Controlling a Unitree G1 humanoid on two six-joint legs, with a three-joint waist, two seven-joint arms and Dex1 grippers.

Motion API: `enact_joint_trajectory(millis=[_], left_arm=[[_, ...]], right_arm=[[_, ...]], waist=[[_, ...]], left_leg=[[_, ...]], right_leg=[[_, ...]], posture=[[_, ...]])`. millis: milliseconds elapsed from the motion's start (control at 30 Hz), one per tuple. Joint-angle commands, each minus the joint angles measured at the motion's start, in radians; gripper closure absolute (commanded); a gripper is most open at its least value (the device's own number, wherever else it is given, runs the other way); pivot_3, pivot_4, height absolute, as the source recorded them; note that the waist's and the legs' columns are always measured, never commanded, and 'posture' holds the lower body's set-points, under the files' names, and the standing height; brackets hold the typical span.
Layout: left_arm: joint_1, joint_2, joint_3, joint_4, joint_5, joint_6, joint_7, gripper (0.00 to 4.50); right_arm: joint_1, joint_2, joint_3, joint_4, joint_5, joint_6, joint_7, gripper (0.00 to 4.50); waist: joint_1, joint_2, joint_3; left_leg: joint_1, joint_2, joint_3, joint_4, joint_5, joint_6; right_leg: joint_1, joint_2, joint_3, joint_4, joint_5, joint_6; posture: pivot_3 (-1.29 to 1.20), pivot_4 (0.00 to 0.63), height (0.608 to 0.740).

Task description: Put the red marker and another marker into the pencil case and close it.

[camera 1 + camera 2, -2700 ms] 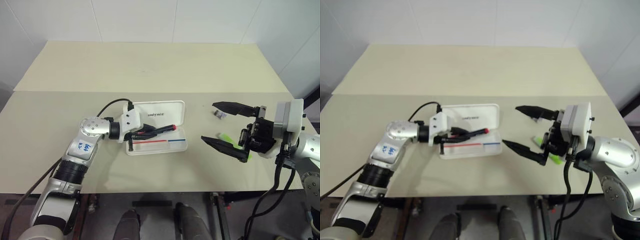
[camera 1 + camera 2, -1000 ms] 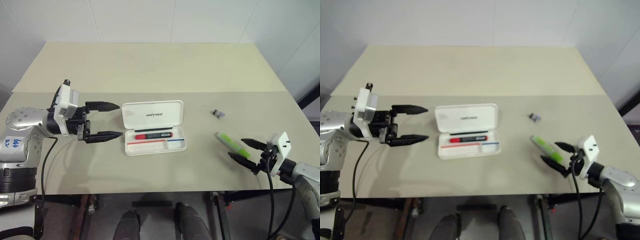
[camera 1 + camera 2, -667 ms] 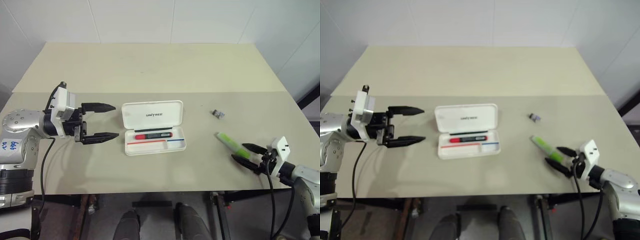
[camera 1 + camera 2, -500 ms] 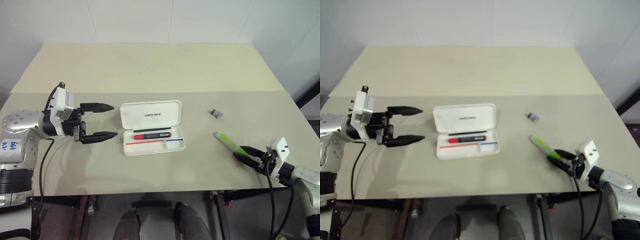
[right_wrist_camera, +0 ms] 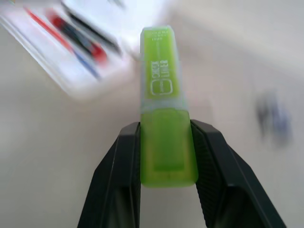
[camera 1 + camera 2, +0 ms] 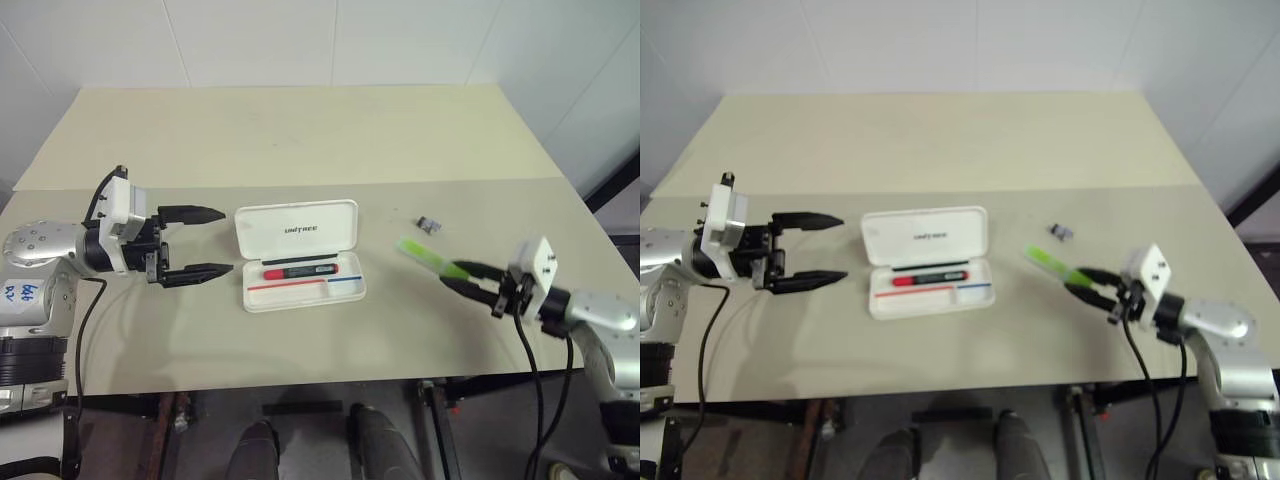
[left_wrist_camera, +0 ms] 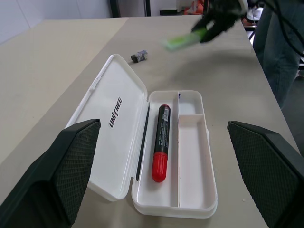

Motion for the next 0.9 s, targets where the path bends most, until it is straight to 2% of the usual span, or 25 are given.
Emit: enact_joint_trajectory(millis=[33,333,533,900], left_arm=[[0.026,0.018,0.026,-0.031,0.0,-0.024,-0.006,0.0],[0.081,0.024,0.034,-0.074,0.0,-0.038,0.009,0.0],[0.135,0.026,0.049,-0.114,-0.001,-0.033,0.031,0.0],[0.164,0.01,0.04,-0.161,-0.008,-0.026,0.068,0.0]], right_arm=[[-0.086,0.018,0.083,-0.087,0.044,0.051,0.051,3.39],[-0.258,0.161,0.323,-0.022,-0.012,0.058,0.137,3.39],[-0.339,0.277,0.429,0.14,-0.112,-0.006,0.141,3.39],[-0.456,0.419,0.502,0.37,-0.219,-0.105,0.185,3.39]], waist=[[0.002,0.0,0.0],[0.006,0.0,0.0],[0.0,0.0,0.0],[-0.001,0.0,0.0]], left_leg=[[0.0,0.0,0.0,0.0,0.0,0.0],[-0.002,0.0,0.0,-0.001,-0.002,-0.001],[-0.002,0.0,0.0,-0.001,-0.002,-0.001],[-0.001,0.001,-0.001,-0.002,-0.002,-0.002]], right_leg=[[0.0,0.0,0.0,0.0,0.0,0.0],[-0.002,0.0,-0.001,0.002,0.001,0.004],[-0.003,0.0,-0.001,0.003,0.001,0.004],[-0.004,0.0,-0.002,0.005,0.003,0.008]], posture=[[0.0,0.15,0.74],[0.0,0.15,0.74],[0.0,0.15,0.74],[0.0,0.15,0.74]])
